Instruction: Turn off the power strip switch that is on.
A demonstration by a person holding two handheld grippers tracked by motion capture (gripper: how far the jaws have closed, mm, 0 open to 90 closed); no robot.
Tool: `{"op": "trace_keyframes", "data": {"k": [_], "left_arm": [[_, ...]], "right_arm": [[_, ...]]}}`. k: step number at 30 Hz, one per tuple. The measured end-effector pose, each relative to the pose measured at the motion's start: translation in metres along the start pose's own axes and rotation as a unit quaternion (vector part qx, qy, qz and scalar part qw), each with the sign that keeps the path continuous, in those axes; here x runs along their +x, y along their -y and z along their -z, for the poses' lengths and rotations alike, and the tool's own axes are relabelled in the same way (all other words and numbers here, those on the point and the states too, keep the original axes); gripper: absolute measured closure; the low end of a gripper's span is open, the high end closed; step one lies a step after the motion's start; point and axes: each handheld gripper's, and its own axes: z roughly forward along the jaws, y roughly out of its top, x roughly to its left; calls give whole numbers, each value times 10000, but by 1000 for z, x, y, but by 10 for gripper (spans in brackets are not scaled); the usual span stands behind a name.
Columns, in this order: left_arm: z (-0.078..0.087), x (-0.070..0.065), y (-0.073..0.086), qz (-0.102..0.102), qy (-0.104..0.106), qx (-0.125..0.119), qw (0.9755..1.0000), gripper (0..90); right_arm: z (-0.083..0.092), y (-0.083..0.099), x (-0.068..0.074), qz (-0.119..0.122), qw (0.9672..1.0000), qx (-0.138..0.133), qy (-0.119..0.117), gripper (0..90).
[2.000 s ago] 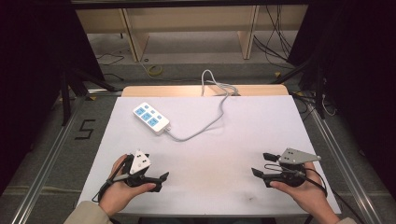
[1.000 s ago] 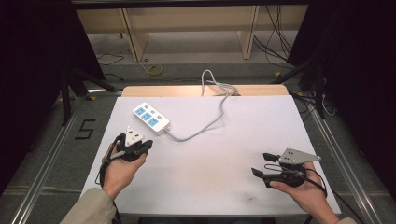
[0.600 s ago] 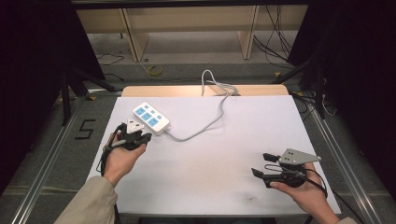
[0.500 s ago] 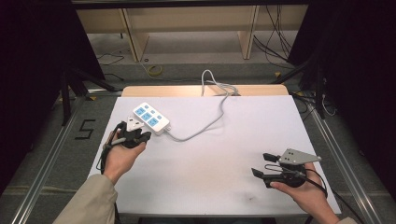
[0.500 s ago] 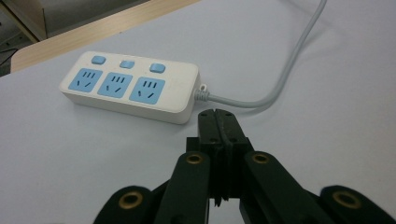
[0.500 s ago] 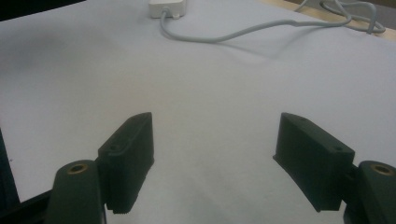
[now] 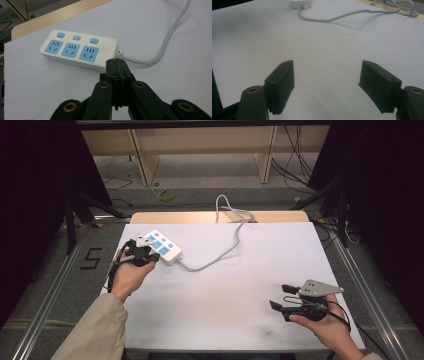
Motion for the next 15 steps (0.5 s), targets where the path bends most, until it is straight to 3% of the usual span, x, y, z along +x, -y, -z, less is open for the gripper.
{"op": "trace_keyframes", "data": {"k": [15], "left_arm": [[-12,9,-15,62,-53,139,9999,900]], "right_arm": [[-1,0,1,-25,10000,19,-20,283]]}}
